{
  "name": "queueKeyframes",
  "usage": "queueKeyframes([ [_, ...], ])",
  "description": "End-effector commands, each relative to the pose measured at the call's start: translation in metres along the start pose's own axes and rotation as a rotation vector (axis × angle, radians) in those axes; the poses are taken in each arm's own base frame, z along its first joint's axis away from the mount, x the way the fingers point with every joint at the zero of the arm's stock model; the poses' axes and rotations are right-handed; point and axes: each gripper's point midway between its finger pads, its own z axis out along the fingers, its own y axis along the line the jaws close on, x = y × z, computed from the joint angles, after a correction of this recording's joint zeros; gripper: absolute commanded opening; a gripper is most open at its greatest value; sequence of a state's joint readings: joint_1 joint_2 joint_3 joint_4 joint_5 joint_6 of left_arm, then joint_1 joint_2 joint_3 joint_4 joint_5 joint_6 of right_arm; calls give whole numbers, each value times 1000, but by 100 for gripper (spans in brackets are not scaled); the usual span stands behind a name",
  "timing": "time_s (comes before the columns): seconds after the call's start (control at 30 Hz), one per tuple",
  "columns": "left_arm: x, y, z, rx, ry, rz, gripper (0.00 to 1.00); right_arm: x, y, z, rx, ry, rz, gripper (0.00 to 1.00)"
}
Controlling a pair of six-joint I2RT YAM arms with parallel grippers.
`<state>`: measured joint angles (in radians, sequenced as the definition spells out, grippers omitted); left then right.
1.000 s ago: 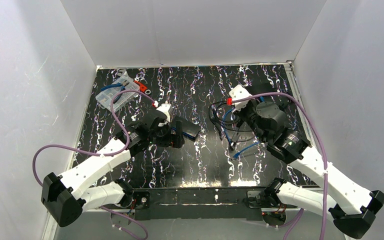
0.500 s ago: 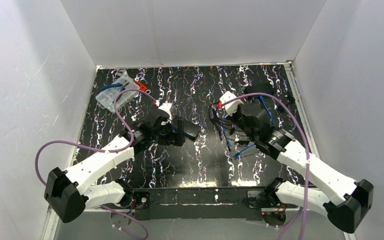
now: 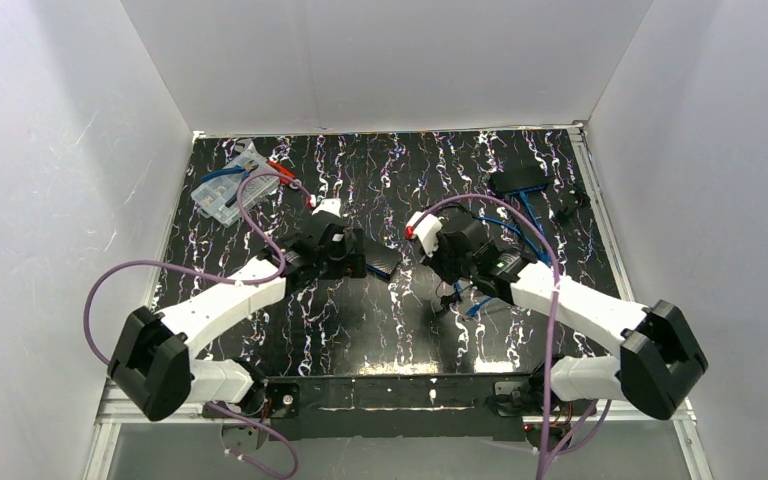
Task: Insert the plug into the switch port
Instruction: Insert the power into the switch port.
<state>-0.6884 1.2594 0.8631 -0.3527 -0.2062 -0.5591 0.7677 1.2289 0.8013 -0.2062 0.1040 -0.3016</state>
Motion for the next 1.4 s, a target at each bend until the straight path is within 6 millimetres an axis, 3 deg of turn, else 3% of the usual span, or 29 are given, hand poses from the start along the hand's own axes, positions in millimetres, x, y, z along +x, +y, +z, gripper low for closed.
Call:
queueKeyframes([
  [0.0, -22, 9, 19, -63, -52, -28, 98, -24, 12, 15, -80, -54, 57, 1],
  [0.37, -45, 10, 70, -57, -68, 4, 98, -29, -2, 65, -15, -48, 191, 1],
  [0.6, -56, 10, 100, 40, -81, 7, 98, -35, -19, 85, 3, -63, 231, 1],
  [0.8, -51, 3, 124, 110, -56, 19, 98, -35, -30, 103, -34, -60, 260, 1],
  [1.07, -44, -13, 129, 219, -18, 24, 97, -27, -23, 128, -125, -4, 247, 1],
  [1.37, -25, -16, 123, 271, 11, 4, 91, -18, -2, 133, -239, 34, 249, 1],
])
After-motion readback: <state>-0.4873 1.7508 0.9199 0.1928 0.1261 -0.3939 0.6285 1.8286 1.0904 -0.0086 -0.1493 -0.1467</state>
